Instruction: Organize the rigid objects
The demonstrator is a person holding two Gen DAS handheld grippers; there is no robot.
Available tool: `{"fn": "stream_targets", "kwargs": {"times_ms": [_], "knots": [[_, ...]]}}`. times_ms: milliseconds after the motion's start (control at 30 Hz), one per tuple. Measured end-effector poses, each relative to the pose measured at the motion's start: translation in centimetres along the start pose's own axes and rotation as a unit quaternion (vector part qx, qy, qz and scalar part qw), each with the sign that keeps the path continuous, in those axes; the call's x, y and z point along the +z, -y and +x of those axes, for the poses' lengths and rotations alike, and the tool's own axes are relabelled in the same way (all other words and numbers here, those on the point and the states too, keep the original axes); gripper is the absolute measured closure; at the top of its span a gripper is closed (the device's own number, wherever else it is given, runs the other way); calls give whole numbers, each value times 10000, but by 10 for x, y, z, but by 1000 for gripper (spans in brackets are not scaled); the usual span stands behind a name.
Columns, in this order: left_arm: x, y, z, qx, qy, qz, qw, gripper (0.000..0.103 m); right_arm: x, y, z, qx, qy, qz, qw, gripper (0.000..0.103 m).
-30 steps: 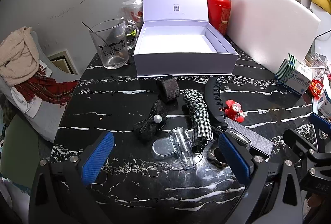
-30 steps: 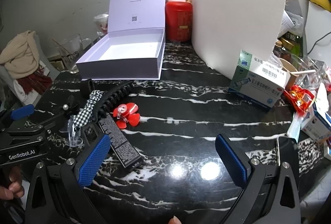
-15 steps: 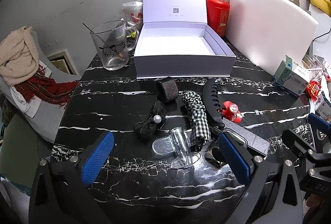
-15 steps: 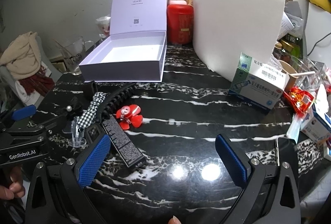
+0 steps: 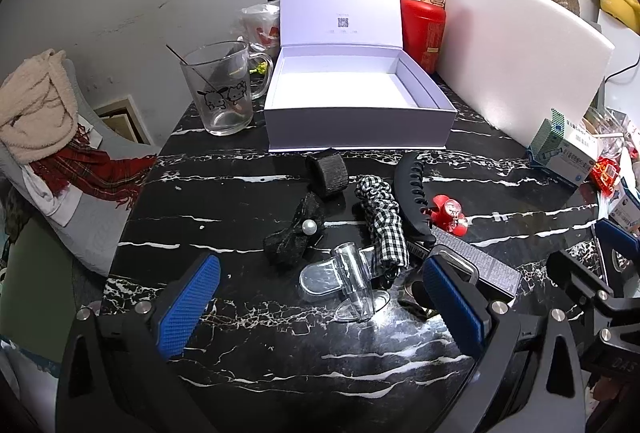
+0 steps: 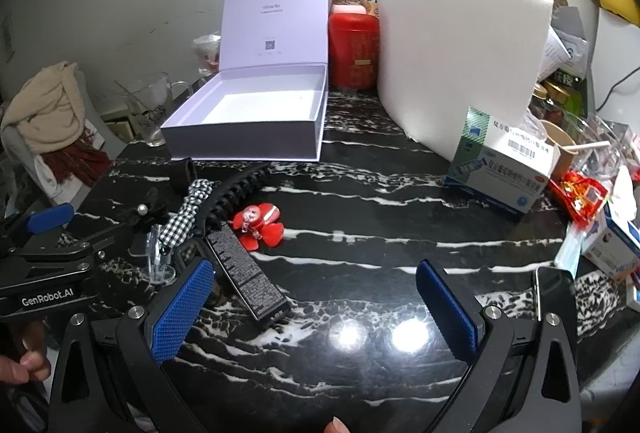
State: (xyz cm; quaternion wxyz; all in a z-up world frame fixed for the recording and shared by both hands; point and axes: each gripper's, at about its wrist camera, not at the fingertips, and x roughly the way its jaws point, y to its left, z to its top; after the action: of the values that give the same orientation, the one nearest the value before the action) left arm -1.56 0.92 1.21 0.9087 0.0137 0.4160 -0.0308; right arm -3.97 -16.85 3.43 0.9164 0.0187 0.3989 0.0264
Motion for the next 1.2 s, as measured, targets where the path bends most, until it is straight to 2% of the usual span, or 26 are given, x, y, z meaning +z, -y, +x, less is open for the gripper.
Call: {"fn": "stream_targets", "kwargs": {"times_ms": [467,767,1200], "knots": [[6,-1,-11,-33,24,-24,10000,0,4,-1,-10,41,41,-16,10000,0],[9,-5,-6,-94,-132,-126,9998,0,9,-2,-11,114,-24,-29,9999,0],[2,-13,19,-235,-450,-234,9984,0,1,-8,16,257,-347,-64,9990,0]]}}
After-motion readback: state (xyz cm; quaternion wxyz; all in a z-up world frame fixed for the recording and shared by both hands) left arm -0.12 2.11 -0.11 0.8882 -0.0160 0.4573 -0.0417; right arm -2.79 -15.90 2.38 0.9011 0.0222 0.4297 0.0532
